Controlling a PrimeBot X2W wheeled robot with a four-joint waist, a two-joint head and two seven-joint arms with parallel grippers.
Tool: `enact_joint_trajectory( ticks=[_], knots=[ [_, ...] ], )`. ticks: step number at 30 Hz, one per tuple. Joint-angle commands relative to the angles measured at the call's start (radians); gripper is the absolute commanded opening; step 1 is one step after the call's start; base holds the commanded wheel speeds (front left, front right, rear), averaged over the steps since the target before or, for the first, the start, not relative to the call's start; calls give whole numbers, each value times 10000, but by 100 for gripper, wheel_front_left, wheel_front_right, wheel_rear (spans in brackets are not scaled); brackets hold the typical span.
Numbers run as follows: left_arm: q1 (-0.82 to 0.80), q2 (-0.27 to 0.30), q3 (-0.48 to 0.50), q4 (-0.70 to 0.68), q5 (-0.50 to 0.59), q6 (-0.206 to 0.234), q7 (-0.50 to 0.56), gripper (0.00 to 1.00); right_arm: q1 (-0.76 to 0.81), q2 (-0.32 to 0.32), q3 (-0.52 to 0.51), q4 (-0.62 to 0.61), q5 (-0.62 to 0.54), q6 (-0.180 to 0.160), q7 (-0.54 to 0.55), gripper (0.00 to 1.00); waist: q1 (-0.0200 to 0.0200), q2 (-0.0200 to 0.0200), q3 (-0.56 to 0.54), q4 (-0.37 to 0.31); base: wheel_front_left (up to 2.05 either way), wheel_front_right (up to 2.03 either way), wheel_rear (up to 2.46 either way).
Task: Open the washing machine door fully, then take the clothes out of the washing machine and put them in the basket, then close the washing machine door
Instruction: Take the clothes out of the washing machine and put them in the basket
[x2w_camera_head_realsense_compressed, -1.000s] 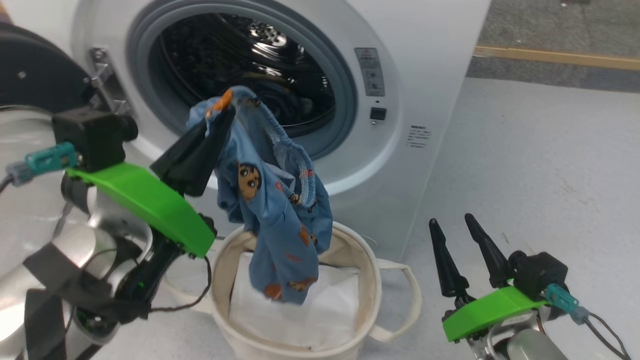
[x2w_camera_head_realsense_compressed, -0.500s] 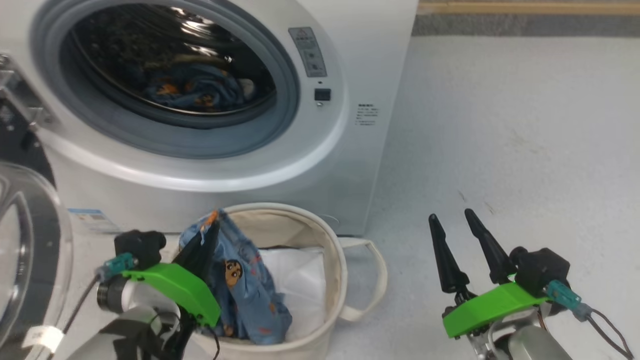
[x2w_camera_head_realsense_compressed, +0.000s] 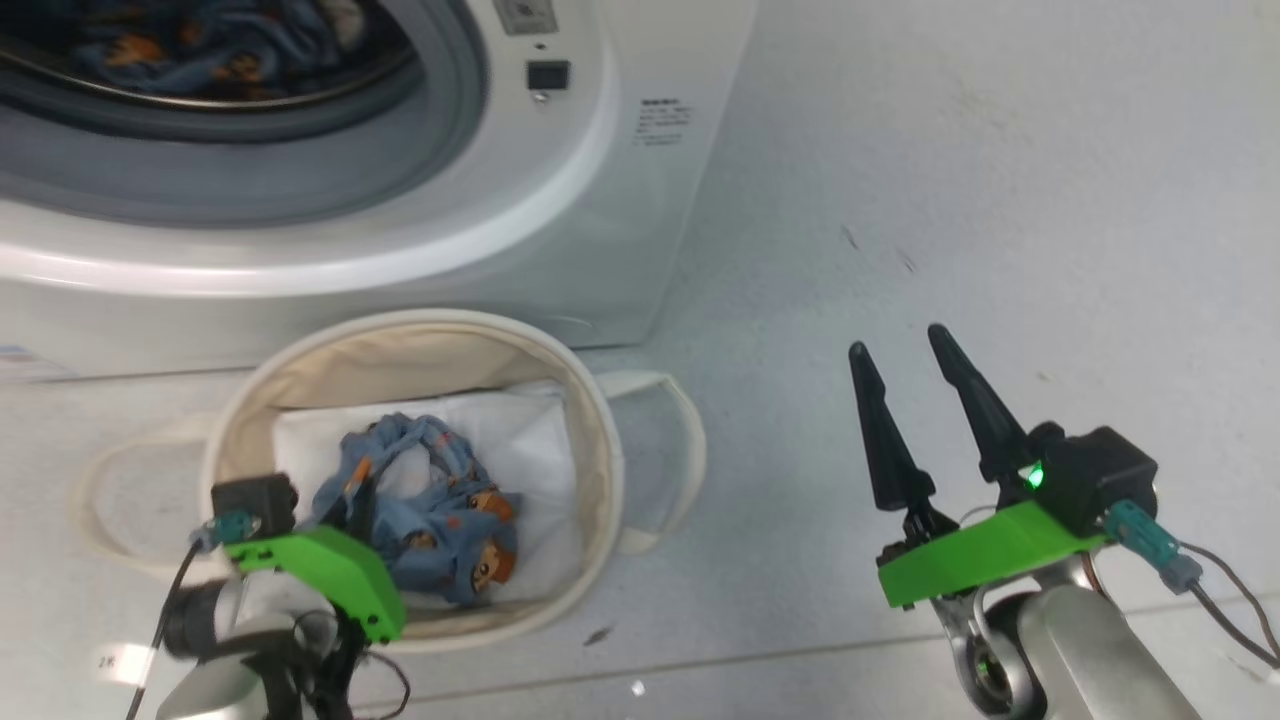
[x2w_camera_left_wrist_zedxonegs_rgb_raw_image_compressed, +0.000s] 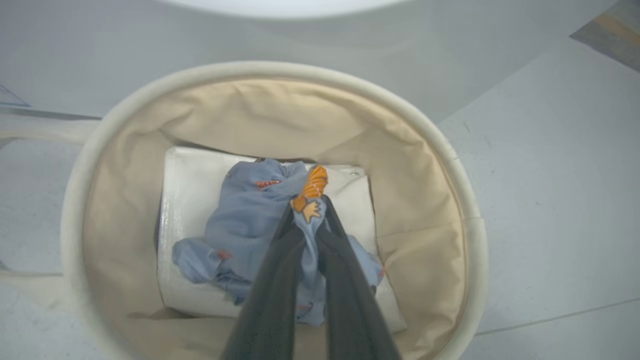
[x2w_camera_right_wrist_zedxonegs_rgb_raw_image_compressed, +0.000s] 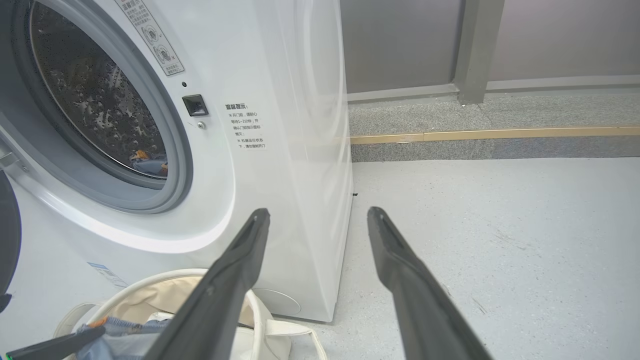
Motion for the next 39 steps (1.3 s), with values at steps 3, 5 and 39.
enact_joint_trajectory(
  ticks=[3, 5, 39],
  knots=[
    [-599, -51, 387, 847, -119, -194, -63, 54, -248, 82, 151, -375, -136, 73, -79, 100, 0, 0, 796, -663, 0, 0, 0],
    [-764, -175, 386, 1257, -136, -280, -76, 100, -256, 117, 101, -314, -154, 73, -125, 100, 0, 0, 825, -657, 0, 0, 0],
    [4214, 946, 3441, -9944, 4736, 148, -131, 100, 257, -145, 406, 685, 503, 73, -445, 100, 0, 0, -2214, 1931, 0, 0, 0]
  ],
)
